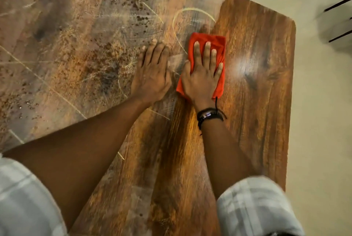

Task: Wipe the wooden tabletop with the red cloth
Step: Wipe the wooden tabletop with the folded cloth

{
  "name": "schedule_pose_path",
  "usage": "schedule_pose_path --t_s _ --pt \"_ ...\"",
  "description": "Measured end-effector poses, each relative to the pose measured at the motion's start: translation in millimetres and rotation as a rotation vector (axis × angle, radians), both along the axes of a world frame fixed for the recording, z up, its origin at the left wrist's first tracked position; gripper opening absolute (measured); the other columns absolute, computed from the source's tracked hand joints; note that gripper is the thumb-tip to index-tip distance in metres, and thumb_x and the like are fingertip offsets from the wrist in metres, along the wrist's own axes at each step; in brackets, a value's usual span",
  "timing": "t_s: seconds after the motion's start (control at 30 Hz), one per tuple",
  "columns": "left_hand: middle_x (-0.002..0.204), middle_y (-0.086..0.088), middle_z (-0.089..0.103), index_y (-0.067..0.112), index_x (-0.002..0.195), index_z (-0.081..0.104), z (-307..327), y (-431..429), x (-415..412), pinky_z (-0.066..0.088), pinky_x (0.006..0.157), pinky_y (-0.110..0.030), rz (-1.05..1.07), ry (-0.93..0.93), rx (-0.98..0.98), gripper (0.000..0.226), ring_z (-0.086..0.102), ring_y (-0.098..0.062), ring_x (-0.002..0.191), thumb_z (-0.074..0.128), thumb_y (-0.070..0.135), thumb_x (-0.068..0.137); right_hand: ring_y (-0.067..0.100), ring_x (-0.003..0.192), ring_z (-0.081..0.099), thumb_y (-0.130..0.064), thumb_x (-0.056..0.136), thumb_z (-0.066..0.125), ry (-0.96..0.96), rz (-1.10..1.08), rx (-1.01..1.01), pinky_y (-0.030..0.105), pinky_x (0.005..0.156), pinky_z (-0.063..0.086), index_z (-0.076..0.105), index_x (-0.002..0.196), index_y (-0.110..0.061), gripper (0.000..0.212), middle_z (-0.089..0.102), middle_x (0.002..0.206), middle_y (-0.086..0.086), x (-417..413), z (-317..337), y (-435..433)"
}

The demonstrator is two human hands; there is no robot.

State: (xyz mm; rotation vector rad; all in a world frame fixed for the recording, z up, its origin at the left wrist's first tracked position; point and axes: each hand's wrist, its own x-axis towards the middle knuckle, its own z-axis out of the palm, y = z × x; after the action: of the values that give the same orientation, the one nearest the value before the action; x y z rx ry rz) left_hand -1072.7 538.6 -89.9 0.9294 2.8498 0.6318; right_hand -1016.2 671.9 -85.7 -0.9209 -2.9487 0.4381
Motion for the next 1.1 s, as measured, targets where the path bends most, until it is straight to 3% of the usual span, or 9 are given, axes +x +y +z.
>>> schedule_pose_path --t_s 0.17,0.3,0.47,0.67,0.83,1.1 --pt "0.156 -0.016 0.035 0.003 0.148 0.036 1 0 0 0.015 0.123 -0.048 0.018 0.029 0.045 0.055 0.025 -0.031 0.148 0.025 0.028 0.100 0.019 0.156 0.000 -0.046 0.102 0.027 0.041 0.045 0.022 0.051 0.125 0.000 0.018 0.160 -0.029 0.061 0.007 0.168 0.001 85 0 -73" --pt "0.155 -0.015 0.036 0.003 0.147 0.037 2 1 1 0.013 0.124 -0.044 0.038 0.026 0.069 0.050 0.024 -0.028 0.149 0.027 0.025 0.103 0.019 0.156 -0.001 -0.047 0.102 0.028 -0.008 0.118 0.035 0.051 0.125 -0.002 0.017 0.160 -0.029 0.062 0.006 0.169 0.001 100 -1 -72" --pt "0.155 -0.016 0.036 0.002 0.148 0.037 2 0 2 0.017 0.123 -0.048 0.054 0.024 0.047 0.052 0.024 -0.031 0.148 0.027 0.027 0.103 0.022 0.156 0.001 -0.051 0.100 0.024 0.006 0.061 0.048 0.053 0.124 -0.005 0.017 0.160 -0.028 0.065 0.007 0.168 0.003 34 -2 -14" --pt "0.158 -0.015 0.033 0.003 0.149 0.036 2 4 0 0.017 0.122 -0.050 0.030 0.025 0.004 0.055 0.022 -0.029 0.149 0.026 0.029 0.101 0.025 0.155 -0.005 -0.049 0.106 0.026 -0.028 -0.016 -0.020 0.054 0.122 -0.009 0.005 0.161 -0.028 0.063 -0.004 0.169 0.002 -102 0 78" --pt "0.157 -0.014 0.034 0.003 0.149 0.037 -1 6 0 0.019 0.121 -0.051 0.033 0.041 0.025 0.053 0.022 -0.028 0.150 0.027 0.028 0.103 0.027 0.155 -0.005 -0.050 0.106 0.021 -0.039 -0.025 -0.051 0.056 0.122 -0.009 0.007 0.161 -0.027 0.061 -0.001 0.169 0.005 -200 6 128" --pt "0.157 -0.014 0.035 0.003 0.149 0.038 -4 5 -1 0.021 0.121 -0.050 0.034 0.058 0.006 0.054 0.024 -0.028 0.150 0.023 0.029 0.103 0.023 0.155 -0.003 -0.047 0.106 0.023 -0.017 0.047 -0.057 0.050 0.122 -0.008 0.009 0.160 -0.029 0.059 0.001 0.169 0.000 -185 6 133"
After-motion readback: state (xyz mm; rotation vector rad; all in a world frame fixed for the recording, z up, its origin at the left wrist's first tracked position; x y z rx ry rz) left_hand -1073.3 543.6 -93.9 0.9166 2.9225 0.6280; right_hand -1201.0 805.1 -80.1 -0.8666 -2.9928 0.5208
